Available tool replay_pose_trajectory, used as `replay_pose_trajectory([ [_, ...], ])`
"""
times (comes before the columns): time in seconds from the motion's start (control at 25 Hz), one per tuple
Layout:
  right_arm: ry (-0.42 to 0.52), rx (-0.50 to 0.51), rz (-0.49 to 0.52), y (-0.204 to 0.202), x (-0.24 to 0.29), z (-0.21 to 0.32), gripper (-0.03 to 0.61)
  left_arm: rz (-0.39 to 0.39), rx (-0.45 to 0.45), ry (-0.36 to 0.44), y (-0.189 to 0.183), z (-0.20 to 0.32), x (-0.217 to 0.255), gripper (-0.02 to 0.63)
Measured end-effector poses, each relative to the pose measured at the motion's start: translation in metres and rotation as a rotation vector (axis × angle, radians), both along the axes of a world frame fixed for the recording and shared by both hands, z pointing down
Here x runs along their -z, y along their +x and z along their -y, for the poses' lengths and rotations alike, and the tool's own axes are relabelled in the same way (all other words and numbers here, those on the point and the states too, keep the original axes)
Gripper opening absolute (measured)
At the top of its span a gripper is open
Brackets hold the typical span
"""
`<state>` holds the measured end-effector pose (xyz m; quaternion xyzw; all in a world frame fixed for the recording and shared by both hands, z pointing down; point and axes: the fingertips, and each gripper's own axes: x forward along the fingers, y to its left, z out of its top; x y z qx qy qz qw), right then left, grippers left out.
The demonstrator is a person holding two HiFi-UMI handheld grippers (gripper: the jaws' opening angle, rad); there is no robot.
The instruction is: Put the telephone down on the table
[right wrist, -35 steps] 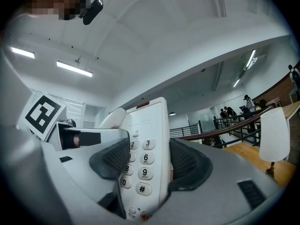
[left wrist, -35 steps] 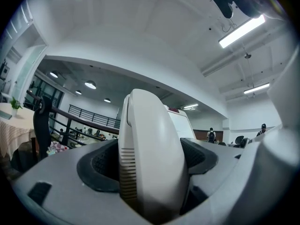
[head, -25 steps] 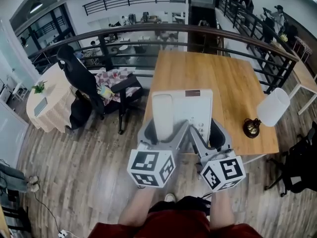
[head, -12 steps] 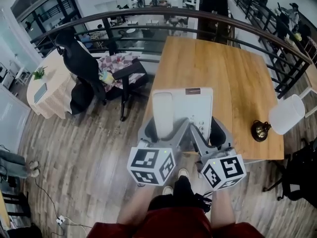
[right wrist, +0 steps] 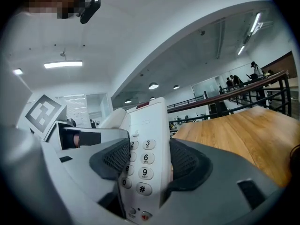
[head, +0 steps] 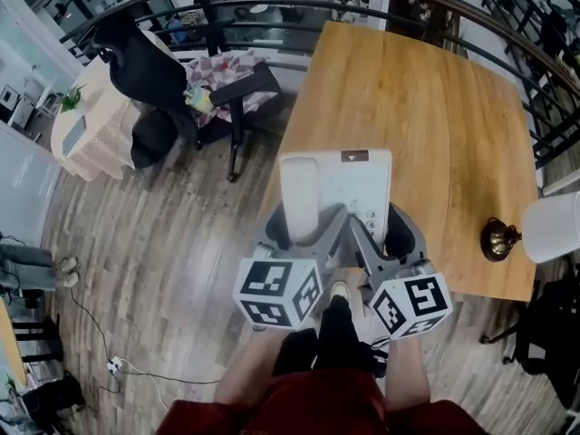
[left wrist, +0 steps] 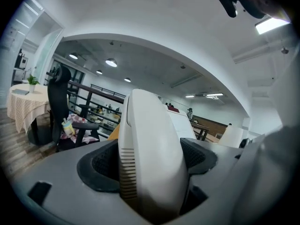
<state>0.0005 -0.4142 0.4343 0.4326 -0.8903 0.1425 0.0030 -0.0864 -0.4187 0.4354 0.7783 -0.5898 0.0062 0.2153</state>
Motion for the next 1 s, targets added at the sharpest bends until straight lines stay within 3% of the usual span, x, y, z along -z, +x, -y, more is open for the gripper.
replay_pose_trajectory([
  [1.0,-0.321,0.106,-0.086,-0.020,-0.179,0.068,0.268,-0.078,0.115,-0.330,-0.020,0.056,-0.187,0.413],
])
